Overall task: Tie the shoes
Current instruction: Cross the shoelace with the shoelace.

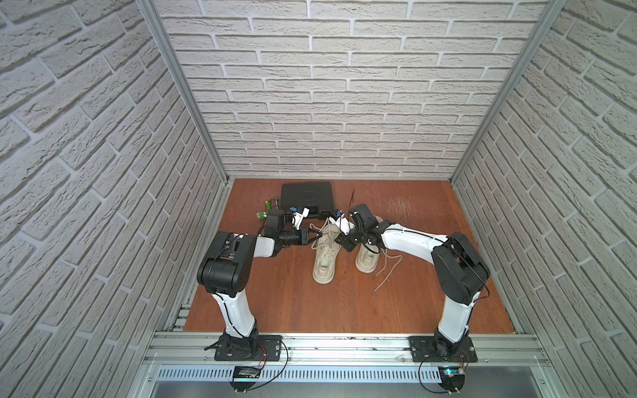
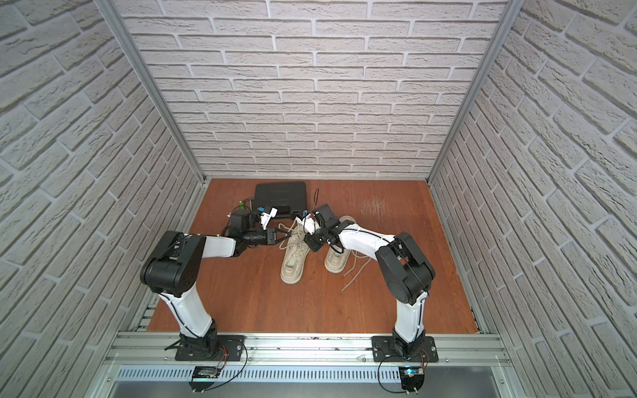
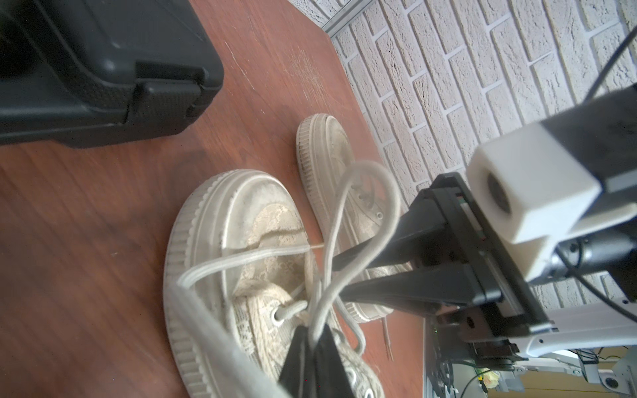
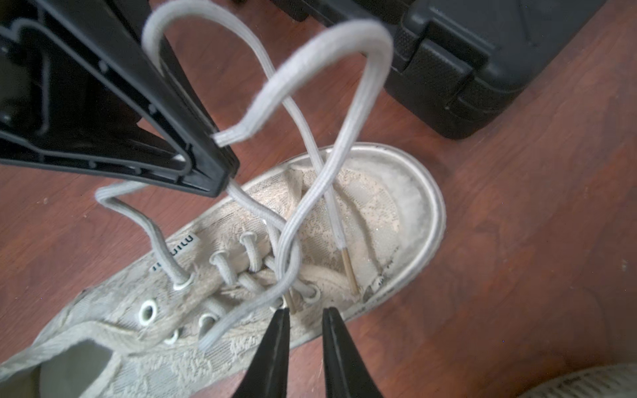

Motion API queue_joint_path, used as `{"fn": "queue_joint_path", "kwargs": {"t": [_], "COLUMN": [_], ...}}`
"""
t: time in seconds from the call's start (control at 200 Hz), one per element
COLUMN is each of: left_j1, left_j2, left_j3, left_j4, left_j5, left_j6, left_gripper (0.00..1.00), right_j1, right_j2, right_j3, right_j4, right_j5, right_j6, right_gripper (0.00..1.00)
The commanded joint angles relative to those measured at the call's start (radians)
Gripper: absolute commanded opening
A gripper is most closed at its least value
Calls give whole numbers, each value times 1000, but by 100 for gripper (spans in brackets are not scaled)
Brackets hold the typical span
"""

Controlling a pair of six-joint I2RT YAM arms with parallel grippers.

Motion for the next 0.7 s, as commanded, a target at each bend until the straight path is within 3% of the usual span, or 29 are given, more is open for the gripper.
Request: {"fn": "queue_joint_path", "kwargs": {"t": [0.0, 0.695], "left_j1": [2, -11], "left_j2": [-19, -14], "left_j3": [-6, 4], "left_j4": [50, 45], "left_j5": [-1, -4], "left_j6": [-1, 0], "left_gripper": [0, 0], "right_j1": [5, 34], "right_j2": [-20, 46], "right_j3": [-9, 70], "right_j4": [13, -4], "right_j5": [-6, -23], "right_j6": [-13, -21], "right_gripper": [23, 26]}}
